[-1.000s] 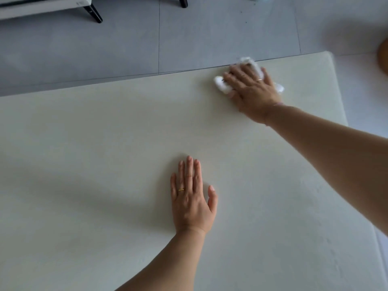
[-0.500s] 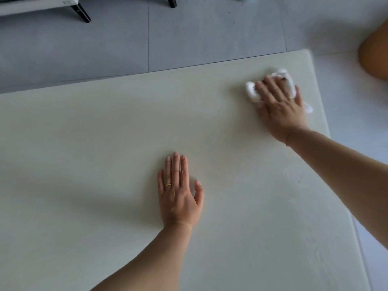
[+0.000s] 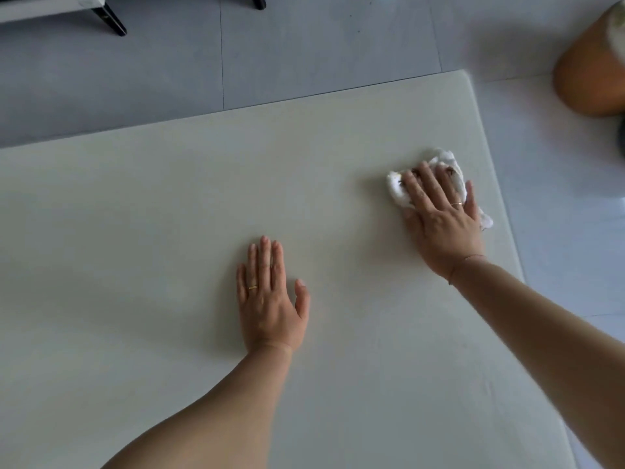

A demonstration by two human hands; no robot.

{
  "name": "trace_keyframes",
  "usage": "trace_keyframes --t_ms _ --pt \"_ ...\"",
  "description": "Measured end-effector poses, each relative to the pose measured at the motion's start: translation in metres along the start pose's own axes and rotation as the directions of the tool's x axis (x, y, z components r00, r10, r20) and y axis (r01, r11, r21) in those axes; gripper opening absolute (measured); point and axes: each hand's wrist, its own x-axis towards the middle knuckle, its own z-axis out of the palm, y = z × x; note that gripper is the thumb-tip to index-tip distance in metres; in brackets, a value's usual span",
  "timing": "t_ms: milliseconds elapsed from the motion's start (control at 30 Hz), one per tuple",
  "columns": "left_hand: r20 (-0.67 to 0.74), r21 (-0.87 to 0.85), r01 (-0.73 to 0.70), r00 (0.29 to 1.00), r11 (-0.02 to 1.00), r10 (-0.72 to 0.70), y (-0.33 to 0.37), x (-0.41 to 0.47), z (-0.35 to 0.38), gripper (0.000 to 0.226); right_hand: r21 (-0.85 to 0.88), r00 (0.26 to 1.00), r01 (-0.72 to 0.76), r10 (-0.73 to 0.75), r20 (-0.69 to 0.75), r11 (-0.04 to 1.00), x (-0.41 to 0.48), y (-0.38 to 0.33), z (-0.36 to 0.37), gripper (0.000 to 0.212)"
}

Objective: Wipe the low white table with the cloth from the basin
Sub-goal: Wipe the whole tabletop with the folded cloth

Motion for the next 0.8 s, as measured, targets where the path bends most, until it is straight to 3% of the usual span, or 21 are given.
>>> trace_keyframes --t_ms 67,100,200,300,367,433,500,533,567,633,700,800 --pt "-0.003 -0.003 0.003 1.000 1.000 -0.003 0.000 0.000 0.000 0.066 0.067 0.982 -0.185 0.187 -0.027 0.980 -0.012 -0.026 0.008 0.054" --pt "-0.004 -0.007 0.002 1.000 1.000 -0.002 0.000 -0.001 0.000 0.066 0.083 0.978 -0.206 0.209 -0.023 0.975 -0.022 -0.042 0.011 0.056" --pt "-0.011 -0.018 0.000 1.000 1.000 0.000 0.001 -0.001 -0.001 0.066 0.031 0.998 0.048 -0.049 0.031 0.998 -0.057 -0.062 0.018 0.053" --pt "-0.019 -0.025 0.000 1.000 1.000 0.000 0.001 -0.001 -0.002 0.065 -0.036 0.964 0.261 -0.259 0.058 0.965 -0.067 -0.024 0.010 0.050" --pt "-0.019 -0.028 -0.002 1.000 1.000 0.001 0.001 -0.001 -0.001 0.065 -0.047 0.986 0.167 -0.166 0.031 0.985 -0.067 0.003 0.004 0.051" --pt "-0.027 -0.034 -0.006 1.000 0.999 0.005 0.001 0.000 -0.001 0.065 0.024 0.998 -0.065 0.065 -0.013 0.998 -0.070 0.006 0.002 0.052" --pt "-0.042 -0.043 -0.005 0.999 0.999 0.003 0.001 0.000 0.001 0.065 0.105 0.959 -0.275 0.281 -0.048 0.956 -0.079 -0.023 0.009 0.054" --pt "-0.046 -0.046 -0.008 0.999 0.999 0.006 0.000 -0.001 0.001 0.065 0.123 0.948 -0.307 0.315 -0.044 0.944 -0.089 -0.040 0.014 0.055" --pt "-0.047 -0.047 -0.012 0.999 0.999 0.010 0.000 -0.001 0.001 0.065 0.122 0.962 -0.265 0.271 -0.032 0.956 -0.101 -0.055 0.018 0.055" --pt "-0.056 -0.050 -0.020 0.998 0.999 0.018 0.000 -0.001 0.001 0.066 0.061 0.999 -0.036 0.034 0.022 0.997 -0.128 -0.063 0.024 0.055" --pt "-0.057 -0.059 -0.022 0.998 0.998 0.019 0.000 -0.001 0.002 0.066 0.021 0.987 0.148 -0.149 0.061 0.989 -0.141 -0.039 0.022 0.052" --pt "-0.064 -0.059 -0.022 0.998 0.998 0.018 -0.001 0.000 0.003 0.066 -0.007 0.997 0.076 -0.076 0.030 0.997 -0.141 -0.004 0.013 0.051"
